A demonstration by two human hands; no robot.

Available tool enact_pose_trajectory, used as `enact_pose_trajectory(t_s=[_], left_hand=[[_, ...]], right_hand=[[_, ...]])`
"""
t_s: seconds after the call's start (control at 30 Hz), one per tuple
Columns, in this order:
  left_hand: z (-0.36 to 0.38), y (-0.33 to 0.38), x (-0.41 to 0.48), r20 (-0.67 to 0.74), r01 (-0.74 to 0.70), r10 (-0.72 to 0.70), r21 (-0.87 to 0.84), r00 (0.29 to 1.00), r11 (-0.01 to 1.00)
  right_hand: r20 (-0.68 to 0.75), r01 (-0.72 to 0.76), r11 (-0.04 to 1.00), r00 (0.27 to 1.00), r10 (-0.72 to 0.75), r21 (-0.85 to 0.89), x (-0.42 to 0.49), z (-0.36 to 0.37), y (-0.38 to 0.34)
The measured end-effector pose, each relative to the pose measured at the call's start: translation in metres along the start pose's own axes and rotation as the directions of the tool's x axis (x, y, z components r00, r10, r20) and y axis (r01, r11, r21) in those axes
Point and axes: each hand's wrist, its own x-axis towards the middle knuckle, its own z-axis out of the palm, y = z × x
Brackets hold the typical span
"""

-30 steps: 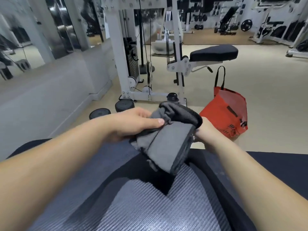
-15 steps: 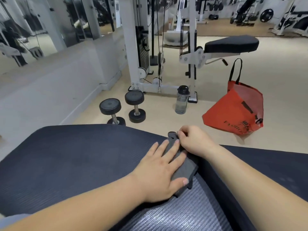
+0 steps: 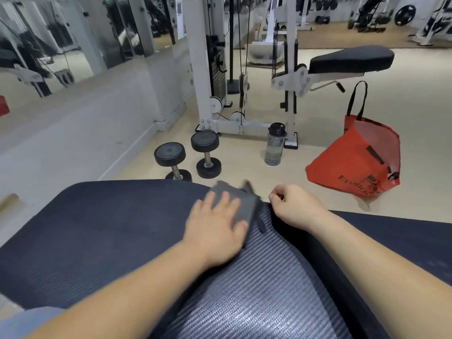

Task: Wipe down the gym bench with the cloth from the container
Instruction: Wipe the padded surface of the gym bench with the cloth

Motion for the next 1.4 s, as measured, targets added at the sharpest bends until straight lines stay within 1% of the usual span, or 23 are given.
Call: enact_pose_trajectory(t_s=[0.07,0.1,0.17,0.23,0.3,0.4,0.47,0.57,0.7,0.77,0.83,0.87,0.9,1.0,1.1,1.2,1.3,1.37,1.4], left_hand=[[0.005,0.019,-0.018,0.032,-0.188,0.189,-0.025,0.982,0.982],[0.005,0.02,-0.019,0.05,-0.259,0.26,-0.027,0.964,0.966],[0.001,0.007,-0.013,0.068,-0.334,0.335,-0.03,0.94,0.942],[-0.004,-0.014,-0.002,0.062,-0.337,0.339,-0.041,0.939,0.941],[-0.006,-0.039,0.008,0.047,-0.28,0.283,-0.068,0.958,0.958],[-0.007,-0.077,0.019,0.006,-0.186,0.188,-0.116,0.982,0.976],[-0.007,-0.102,0.022,-0.004,-0.146,0.147,-0.141,0.989,0.979],[-0.011,-0.142,0.021,-0.008,-0.087,0.087,-0.167,0.996,0.982],[-0.018,-0.205,0.015,-0.006,0.011,-0.012,-0.199,1.0,0.98],[-0.02,-0.232,0.009,-0.021,0.063,-0.069,-0.208,0.997,0.976],[-0.022,-0.258,0.001,-0.045,0.114,-0.127,-0.216,0.991,0.97],[-0.022,-0.269,-0.003,-0.05,0.137,-0.152,-0.222,0.987,0.965],[-0.022,-0.281,-0.008,-0.05,0.161,-0.177,-0.226,0.983,0.961],[-0.022,-0.316,-0.032,-0.038,0.244,-0.258,-0.223,0.965,0.944],[-0.019,-0.347,-0.067,-0.035,0.337,-0.356,-0.251,0.934,0.908],[-0.014,-0.357,-0.103,-0.029,0.433,-0.46,-0.289,0.888,0.854],[-0.013,-0.341,-0.132,0.019,0.534,-0.547,-0.241,0.837,0.81],[-0.015,-0.313,-0.147,0.069,0.552,-0.551,-0.216,0.831,0.805],[-0.014,-0.295,-0.155,0.092,0.524,-0.517,-0.201,0.851,0.828]], right_hand=[[-0.047,0.008,1.0,0.999,-0.009,-0.013,0.0,0.003,-0.002],[-0.067,0.021,0.999,0.997,-0.023,-0.026,0.0,0.004,-0.004],[-0.103,0.049,0.997,0.993,-0.055,-0.063,-0.005,0.008,-0.007],[-0.16,0.081,0.992,0.982,-0.095,-0.096,-0.011,0.011,-0.015],[-0.209,0.105,0.989,0.97,-0.125,-0.104,-0.016,0.015,-0.029],[-0.213,0.124,0.989,0.967,-0.139,-0.082,-0.019,0.03,-0.066],[-0.163,0.138,0.987,0.975,-0.149,-0.079,-0.017,0.045,-0.097],[-0.093,0.174,0.974,0.978,-0.189,-0.146,-0.007,0.062,-0.14],[-0.019,0.16,0.969,0.986,-0.166,-0.19,0.015,0.072,-0.187],[0.066,0.213,0.965,0.977,-0.205,-0.154,0.025,0.08,-0.213],[0.147,0.298,0.946,0.949,-0.279,-0.126,0.031,0.093,-0.245],[0.17,0.338,0.931,0.934,-0.314,-0.141,0.031,0.1,-0.26],[0.181,0.371,0.914,0.922,-0.342,-0.162,0.031,0.108,-0.272],[0.197,0.393,0.883,0.916,-0.35,-0.258,0.023,0.129,-0.299],[0.171,0.406,0.868,0.913,-0.37,-0.287,0.014,0.143,-0.314],[0.16,0.423,0.866,0.905,-0.393,-0.268,-0.001,0.148,-0.322],[0.149,0.42,0.893,0.905,-0.398,-0.162,-0.023,0.149,-0.321],[0.126,0.406,0.913,0.909,-0.398,-0.045,-0.039,0.148,-0.315],[0.102,0.403,0.915,0.91,-0.402,0.018,-0.048,0.148,-0.312]])
